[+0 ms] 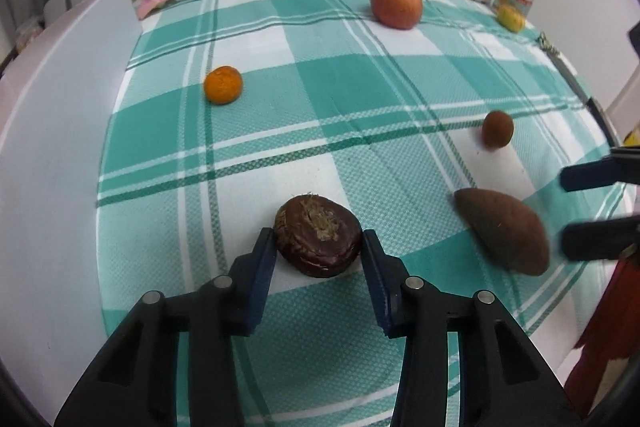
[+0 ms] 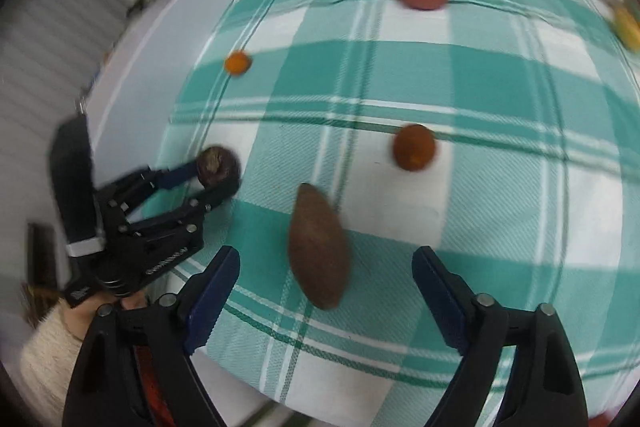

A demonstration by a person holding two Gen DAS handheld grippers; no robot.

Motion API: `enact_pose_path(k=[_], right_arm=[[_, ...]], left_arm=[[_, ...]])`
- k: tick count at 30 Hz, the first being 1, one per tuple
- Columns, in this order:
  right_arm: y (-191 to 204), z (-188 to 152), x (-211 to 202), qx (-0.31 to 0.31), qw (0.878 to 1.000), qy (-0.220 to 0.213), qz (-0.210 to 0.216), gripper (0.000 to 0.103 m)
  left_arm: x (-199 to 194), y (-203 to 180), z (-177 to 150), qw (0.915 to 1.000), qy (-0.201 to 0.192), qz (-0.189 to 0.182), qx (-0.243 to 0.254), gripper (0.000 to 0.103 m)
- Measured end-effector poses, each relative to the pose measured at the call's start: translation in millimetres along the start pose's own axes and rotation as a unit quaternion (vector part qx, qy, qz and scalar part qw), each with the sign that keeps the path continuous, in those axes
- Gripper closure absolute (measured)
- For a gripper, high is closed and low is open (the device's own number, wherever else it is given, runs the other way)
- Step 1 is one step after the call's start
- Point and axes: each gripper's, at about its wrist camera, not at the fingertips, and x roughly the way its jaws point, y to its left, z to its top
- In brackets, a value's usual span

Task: Organize fruits
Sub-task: 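Carry both fruits over the white box and open both tools inside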

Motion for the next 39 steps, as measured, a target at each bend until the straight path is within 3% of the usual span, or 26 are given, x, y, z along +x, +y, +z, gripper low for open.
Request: enact_pose_path(k=[3, 5, 7, 9, 13, 17, 21, 24, 27, 32, 39], right_arm=[[17.4, 8.9, 21.4, -0.032, 0.999, 0.035, -0.021, 0.039], [20.9, 11.9, 35.1, -0.039, 0.997, 0.059, -0.035, 0.061], [23.0, 11.5, 41.6, -0.052, 0.995, 0.07, -0.056, 0.063], [19.7, 10.2, 40.9, -0.047, 0.995, 0.074, -0.048, 0.063], [1.0, 8.4, 20.7, 0.028, 0.998, 0.044, 0.037, 0.063], [3.8, 16.5, -5.6, 0.089, 0.984, 0.005, 0.154, 0.063], [45.1, 45.7, -28.3, 0.084, 0.968, -0.03, 0.233, 0.063], [97.3, 73.2, -36.3, 0.048, 0.962, -0.051, 0.263, 0.063], [161.3, 97.5, -29.1, -0.005, 0.965, -0.063, 0.254, 0.063], [248.9, 125.4, 18.2, -0.088, 0.972, -0.048, 0.213, 0.063], [300.6, 130.1, 76.1, -0.138, 0.978, -0.008, 0.155, 0.063]], left_arm=[[-7.3, 3.9, -1.2, 0.9998, -0.003, -0.012, -0.017, 0.059], [-13.7, 3.9, -2.9, 0.9997, -0.005, -0.015, -0.021, 0.059], [-22.9, 5.3, -5.2, 0.9993, -0.008, -0.023, -0.029, 0.059], [-33.0, 8.3, -7.0, 0.9985, -0.012, -0.033, -0.043, 0.059], [-78.5, 24.6, -7.9, 0.9935, -0.037, -0.073, -0.078, 0.059], [-128.1, 51.3, -1.0, 0.9868, -0.072, -0.095, -0.11, 0.059], [-172.3, 99.9, 7.1, 0.9828, -0.102, -0.072, -0.137, 0.059], [-184.3, 147.3, 6.9, 0.981, -0.106, -0.017, -0.161, 0.059], [-172.7, 200.5, -3.5, 0.9755, -0.08, 0.025, -0.203, 0.059], [-132.3, 245.5, -20.1, 0.9684, -0.014, 0.072, -0.238, 0.059], [-114.1, 263.6, -34.4, 0.96, 0.018, 0.102, -0.26, 0.059]])
